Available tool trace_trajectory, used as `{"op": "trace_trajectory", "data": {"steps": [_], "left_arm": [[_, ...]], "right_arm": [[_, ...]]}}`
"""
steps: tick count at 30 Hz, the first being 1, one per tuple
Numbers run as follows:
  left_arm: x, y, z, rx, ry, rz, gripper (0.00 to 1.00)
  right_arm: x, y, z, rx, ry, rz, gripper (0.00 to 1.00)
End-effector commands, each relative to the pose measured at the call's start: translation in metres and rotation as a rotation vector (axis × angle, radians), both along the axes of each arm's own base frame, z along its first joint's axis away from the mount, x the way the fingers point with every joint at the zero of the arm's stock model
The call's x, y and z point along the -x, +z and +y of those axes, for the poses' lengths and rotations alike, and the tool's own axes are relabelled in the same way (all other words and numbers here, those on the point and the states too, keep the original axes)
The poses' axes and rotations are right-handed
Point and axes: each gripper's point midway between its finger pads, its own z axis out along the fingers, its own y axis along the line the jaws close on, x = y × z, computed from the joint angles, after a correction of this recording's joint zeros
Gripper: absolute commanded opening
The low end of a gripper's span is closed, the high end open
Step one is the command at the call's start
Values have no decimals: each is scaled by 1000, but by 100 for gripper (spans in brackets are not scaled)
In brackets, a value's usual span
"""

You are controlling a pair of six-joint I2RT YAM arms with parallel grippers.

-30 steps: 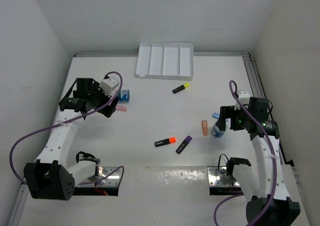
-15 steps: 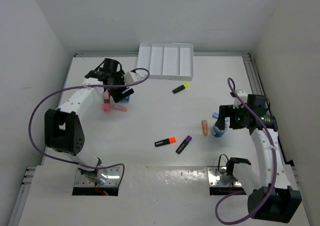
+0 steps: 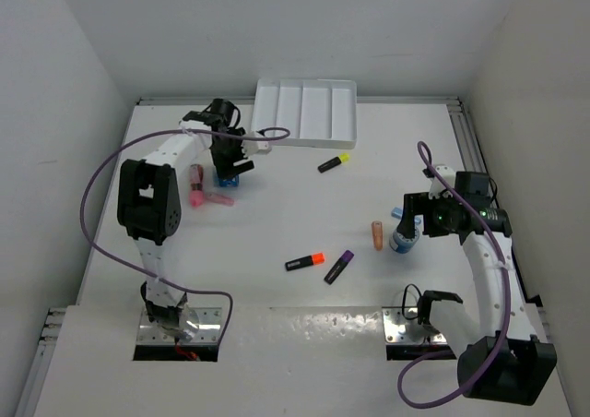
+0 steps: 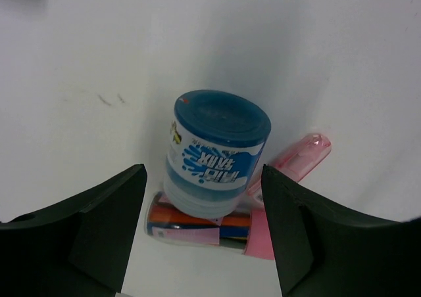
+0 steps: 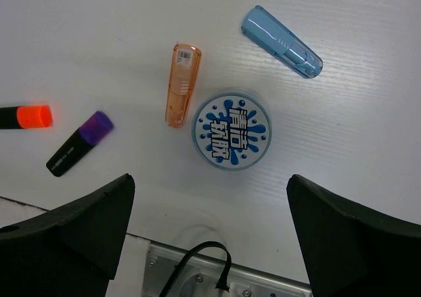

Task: Sort the stationery into containers
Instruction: Pick up the stationery from the center of the board.

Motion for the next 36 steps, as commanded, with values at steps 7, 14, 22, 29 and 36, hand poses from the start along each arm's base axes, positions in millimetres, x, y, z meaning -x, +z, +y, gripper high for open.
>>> {"op": "trace_trajectory", "data": {"steps": [7,14,22,29,36], "left_arm": [[14,-25,-8,5,-79,132,76],[12,-49,-7,2,-63,172,62],[16,-62,-4,-18,-38,187,64],[17,-72,-4,-17,-16,215,66],[19,-77,-8,3,-3,249,32]], "right_arm": [[-9,10,-4,20,14,-37,96],[-12,13,-4,21,19,-41,96],[-17,18,0,-11,20,-38,96],[-20,23,0,-8,25,-44,96],[-23,27,1,-17,30,-49,95]]}}
